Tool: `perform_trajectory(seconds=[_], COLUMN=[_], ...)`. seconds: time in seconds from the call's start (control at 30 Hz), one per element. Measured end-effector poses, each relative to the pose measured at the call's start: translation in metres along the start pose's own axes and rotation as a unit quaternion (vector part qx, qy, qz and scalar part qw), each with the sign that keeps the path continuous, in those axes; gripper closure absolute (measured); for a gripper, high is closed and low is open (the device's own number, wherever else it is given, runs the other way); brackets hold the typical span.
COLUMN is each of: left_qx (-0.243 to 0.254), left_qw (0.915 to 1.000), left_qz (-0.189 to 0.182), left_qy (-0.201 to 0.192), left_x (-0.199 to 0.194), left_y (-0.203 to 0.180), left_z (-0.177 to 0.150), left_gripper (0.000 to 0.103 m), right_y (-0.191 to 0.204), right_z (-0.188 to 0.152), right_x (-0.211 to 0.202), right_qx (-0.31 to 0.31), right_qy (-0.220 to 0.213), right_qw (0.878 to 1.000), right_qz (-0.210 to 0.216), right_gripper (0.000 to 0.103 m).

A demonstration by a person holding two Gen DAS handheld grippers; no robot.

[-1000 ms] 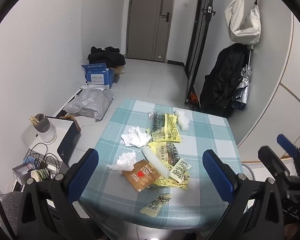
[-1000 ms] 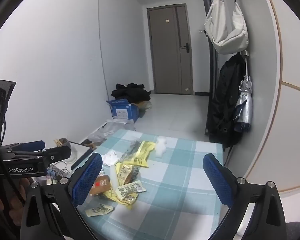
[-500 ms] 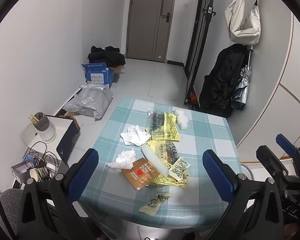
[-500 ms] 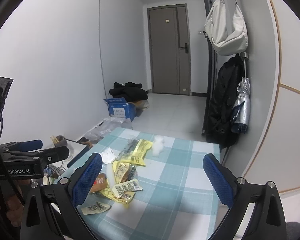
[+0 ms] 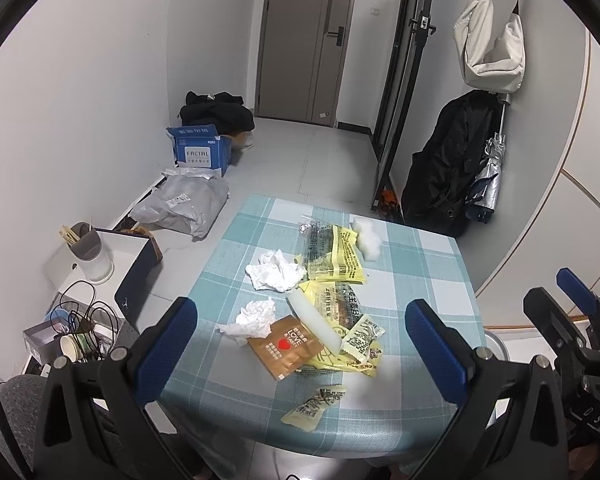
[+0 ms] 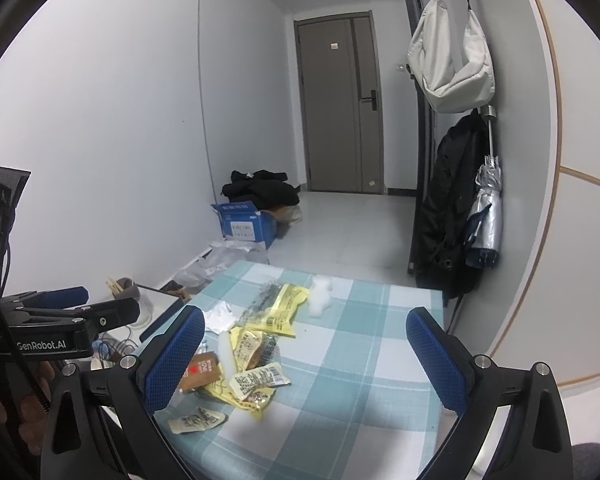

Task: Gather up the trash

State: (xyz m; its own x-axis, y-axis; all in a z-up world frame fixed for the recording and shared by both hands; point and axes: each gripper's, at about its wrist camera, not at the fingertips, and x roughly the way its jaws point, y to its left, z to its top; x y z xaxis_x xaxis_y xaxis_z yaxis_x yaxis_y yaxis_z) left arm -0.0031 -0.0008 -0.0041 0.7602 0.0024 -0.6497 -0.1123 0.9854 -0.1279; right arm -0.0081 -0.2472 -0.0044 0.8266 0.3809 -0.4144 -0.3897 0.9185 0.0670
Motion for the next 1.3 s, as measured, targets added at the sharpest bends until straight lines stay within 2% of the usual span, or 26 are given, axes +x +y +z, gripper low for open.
perform_trajectory(seconds=[1.3], left_qx=[0.002], left_qw=[0.9993], left_qz=[-0.029], left_qy=[0.024], left_x=[0.011], left_y=[0.005], left_z=[0.001], left_gripper=[0.001], right_y=[-0.005], right_z=[-0.001], right_x=[0.004], right_qx=[0.015], right_qy=[0.014], right_qw=[1.0], right_qz=[0.018], right_gripper=[0.001])
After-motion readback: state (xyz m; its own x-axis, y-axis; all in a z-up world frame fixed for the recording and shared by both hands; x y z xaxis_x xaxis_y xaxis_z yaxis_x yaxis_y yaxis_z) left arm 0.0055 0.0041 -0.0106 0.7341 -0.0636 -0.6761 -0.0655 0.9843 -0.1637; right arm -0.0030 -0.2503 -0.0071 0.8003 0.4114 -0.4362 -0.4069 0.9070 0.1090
